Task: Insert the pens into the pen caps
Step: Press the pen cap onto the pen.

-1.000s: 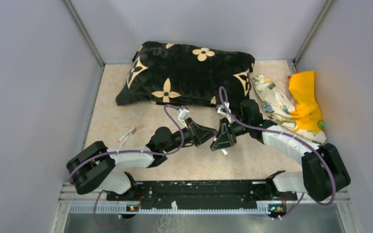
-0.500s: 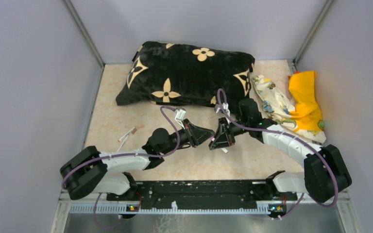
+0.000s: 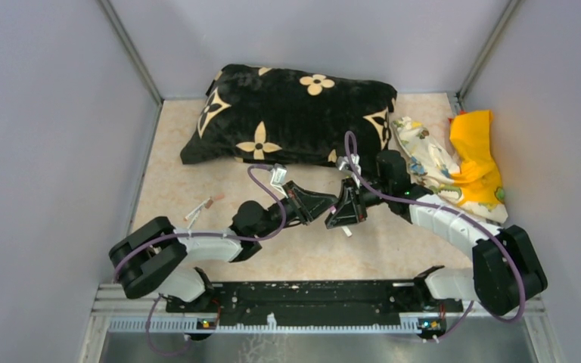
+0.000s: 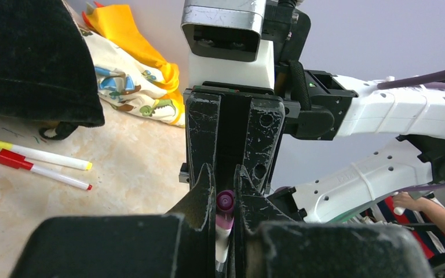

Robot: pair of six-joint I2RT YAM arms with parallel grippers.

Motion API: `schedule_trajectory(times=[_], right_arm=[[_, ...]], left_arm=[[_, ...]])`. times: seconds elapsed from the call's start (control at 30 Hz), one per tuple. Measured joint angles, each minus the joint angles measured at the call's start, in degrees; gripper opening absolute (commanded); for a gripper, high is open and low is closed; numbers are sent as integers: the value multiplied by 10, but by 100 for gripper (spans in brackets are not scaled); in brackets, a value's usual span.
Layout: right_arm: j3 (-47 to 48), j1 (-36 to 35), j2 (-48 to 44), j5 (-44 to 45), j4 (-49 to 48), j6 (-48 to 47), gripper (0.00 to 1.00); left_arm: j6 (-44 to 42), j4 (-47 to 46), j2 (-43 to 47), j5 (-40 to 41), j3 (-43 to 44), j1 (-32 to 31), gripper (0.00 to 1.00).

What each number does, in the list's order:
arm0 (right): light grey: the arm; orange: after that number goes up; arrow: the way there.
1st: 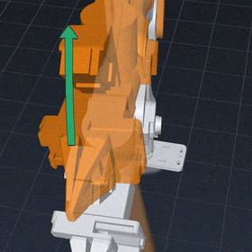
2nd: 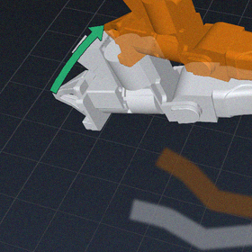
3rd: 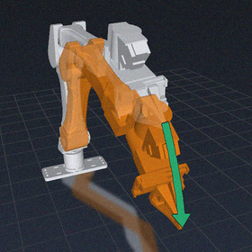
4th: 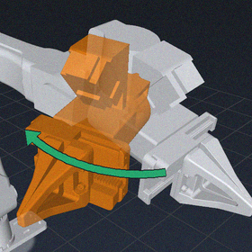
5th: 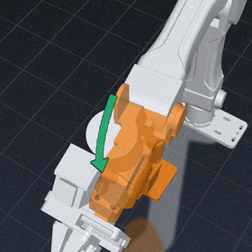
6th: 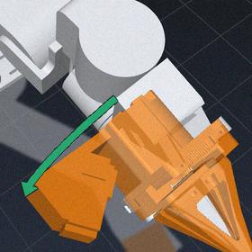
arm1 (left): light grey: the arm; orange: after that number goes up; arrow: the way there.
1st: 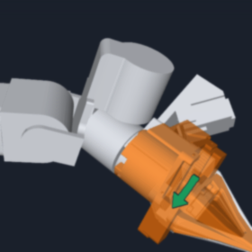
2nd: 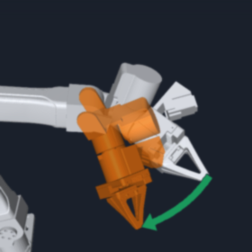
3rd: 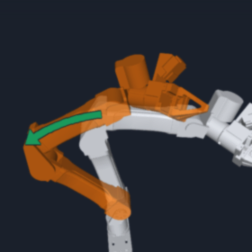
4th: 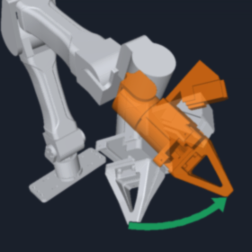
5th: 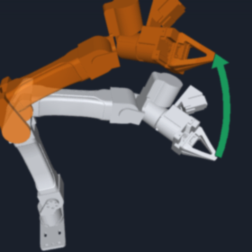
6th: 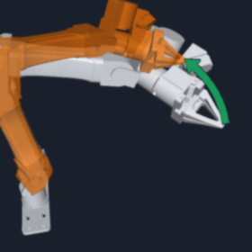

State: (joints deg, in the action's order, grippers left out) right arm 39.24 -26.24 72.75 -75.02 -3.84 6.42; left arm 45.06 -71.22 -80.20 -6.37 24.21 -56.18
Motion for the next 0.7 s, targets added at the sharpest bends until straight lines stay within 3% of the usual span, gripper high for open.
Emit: schedule_trajectory(times=[0.2, 0.4, 0.7], right_arm=[[-4, 3, 0, -16, -28, 23, 0], [0, 5, 0, -9, -48, 8, 0], [11, -2, 1, 17, -49, -28, 0]], left_arm=[[-3, -1, 10, -1, -5, 0, 23], [-25, 92, 63, 3, 0, -10, 44], [-45, 194, 141, 35, 4, -22, 65]])
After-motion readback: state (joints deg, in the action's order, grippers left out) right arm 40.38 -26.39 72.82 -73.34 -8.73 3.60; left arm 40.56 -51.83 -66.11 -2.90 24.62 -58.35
